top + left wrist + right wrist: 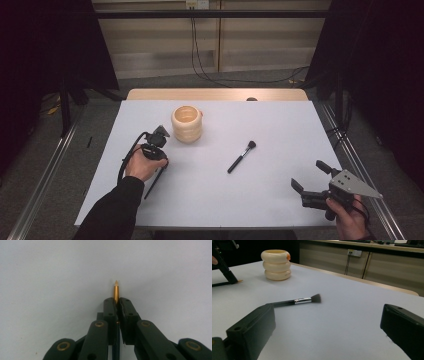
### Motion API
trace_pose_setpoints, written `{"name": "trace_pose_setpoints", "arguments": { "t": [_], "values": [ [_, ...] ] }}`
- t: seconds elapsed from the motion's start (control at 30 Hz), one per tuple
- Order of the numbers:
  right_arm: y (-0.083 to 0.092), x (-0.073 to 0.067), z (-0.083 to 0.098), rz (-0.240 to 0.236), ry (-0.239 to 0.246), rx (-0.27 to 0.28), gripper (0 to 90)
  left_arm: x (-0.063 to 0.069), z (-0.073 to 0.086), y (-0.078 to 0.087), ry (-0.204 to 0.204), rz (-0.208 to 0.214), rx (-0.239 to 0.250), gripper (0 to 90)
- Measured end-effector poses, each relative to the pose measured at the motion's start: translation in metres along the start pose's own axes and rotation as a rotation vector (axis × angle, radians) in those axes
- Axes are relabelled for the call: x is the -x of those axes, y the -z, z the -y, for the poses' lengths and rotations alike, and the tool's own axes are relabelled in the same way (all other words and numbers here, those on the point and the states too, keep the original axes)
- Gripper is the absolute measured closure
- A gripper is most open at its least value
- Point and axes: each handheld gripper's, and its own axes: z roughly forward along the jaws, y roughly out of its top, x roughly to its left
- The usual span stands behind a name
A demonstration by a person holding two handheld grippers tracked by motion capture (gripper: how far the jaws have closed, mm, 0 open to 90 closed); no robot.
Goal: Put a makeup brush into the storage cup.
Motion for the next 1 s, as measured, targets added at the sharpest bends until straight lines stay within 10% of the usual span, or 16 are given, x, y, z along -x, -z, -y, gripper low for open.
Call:
{"name": "trace_pose_setpoints", "arguments": {
  "t": [0.47, 1.0],
  "values": [
    [0.000, 0.000, 0.000, -0.002, -0.005, 0.003, 0.0, -0.003, 0.006, 0.009, -0.011, 0.055, 0.088, 84.6],
    [0.000, 0.000, 0.000, -0.010, -0.006, 0.003, 0.0, -0.004, 0.022, 0.029, -0.018, 0.111, 0.305, 84.7]
  ]
}}
